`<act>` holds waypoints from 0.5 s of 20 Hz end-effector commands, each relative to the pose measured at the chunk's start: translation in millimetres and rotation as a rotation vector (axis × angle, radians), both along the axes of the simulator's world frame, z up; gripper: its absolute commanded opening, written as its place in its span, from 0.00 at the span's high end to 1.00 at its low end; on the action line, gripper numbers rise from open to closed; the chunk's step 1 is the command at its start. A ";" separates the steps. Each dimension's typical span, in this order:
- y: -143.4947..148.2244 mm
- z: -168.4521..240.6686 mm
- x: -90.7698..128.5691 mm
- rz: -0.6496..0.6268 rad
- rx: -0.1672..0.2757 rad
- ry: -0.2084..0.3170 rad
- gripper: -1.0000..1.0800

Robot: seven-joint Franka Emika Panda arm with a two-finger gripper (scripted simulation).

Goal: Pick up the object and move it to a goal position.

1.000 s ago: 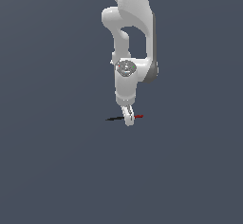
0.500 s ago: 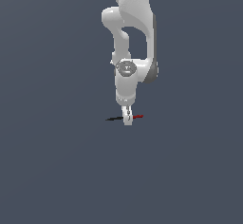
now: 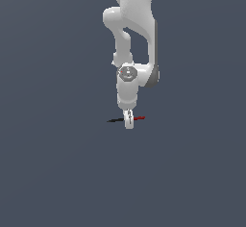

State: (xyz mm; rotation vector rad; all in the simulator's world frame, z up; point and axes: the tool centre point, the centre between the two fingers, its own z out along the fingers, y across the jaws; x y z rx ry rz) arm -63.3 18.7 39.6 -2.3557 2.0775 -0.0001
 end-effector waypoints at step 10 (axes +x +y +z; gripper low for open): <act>-0.1 -31.8 -0.3 -0.003 0.000 0.001 1.00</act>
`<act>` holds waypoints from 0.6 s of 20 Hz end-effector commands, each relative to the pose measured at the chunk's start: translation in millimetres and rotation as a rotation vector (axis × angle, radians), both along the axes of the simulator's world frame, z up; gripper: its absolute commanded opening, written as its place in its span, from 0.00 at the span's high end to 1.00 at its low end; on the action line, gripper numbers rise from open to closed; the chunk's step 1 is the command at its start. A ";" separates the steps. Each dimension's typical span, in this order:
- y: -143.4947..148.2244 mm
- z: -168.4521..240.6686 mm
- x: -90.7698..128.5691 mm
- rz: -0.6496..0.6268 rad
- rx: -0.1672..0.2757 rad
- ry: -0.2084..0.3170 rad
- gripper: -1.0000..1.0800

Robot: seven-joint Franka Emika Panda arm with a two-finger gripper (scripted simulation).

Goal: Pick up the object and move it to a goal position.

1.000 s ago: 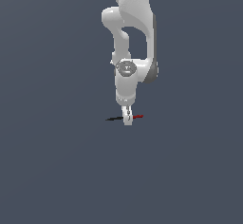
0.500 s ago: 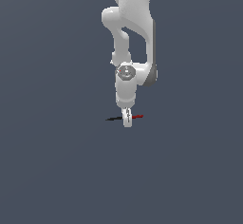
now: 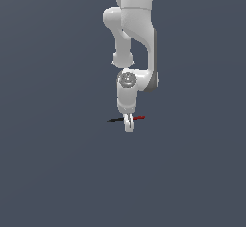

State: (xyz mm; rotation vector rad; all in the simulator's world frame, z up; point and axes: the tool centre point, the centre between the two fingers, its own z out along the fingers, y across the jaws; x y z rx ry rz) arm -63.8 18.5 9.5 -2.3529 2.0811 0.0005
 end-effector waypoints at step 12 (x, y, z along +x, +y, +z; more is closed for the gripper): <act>-2.4 0.6 1.1 -0.003 0.000 -0.004 1.00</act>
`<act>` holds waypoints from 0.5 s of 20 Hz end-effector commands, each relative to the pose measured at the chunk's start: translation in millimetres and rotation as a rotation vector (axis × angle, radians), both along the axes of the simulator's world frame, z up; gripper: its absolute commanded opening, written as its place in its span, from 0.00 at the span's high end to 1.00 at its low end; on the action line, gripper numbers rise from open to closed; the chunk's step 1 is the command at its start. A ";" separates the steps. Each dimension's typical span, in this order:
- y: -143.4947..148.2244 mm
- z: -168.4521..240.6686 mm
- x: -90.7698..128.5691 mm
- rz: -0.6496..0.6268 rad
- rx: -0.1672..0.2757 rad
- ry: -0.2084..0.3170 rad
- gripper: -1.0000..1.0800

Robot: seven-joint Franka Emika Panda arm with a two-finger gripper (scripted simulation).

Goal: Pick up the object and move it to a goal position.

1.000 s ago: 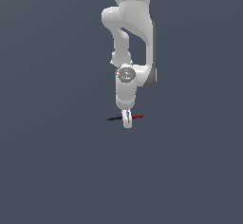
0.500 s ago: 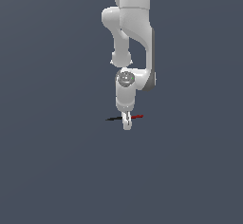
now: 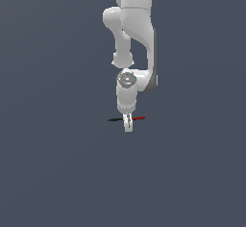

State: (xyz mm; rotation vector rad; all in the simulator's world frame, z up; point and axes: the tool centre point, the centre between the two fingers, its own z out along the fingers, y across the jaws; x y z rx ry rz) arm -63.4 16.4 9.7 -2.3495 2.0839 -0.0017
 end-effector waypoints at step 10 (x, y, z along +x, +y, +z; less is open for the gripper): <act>-11.2 24.9 44.5 0.017 0.009 -0.140 1.00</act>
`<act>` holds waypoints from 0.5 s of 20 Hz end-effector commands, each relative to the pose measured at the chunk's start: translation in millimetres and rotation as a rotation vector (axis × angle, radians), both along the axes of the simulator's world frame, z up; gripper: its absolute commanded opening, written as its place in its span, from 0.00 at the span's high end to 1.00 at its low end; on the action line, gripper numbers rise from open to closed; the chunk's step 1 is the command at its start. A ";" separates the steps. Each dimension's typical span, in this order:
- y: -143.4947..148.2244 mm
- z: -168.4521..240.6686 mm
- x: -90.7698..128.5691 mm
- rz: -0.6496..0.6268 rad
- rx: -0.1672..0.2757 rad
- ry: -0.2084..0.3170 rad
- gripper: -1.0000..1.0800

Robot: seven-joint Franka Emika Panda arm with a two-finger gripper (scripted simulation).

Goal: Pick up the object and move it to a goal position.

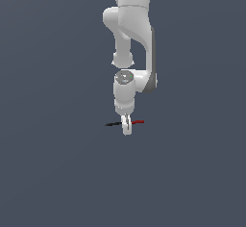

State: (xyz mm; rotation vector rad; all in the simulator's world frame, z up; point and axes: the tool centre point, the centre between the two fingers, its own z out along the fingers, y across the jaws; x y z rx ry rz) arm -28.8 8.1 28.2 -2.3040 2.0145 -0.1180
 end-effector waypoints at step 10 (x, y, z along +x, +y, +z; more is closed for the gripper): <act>-23.5 74.2 87.3 0.037 0.021 -0.314 1.00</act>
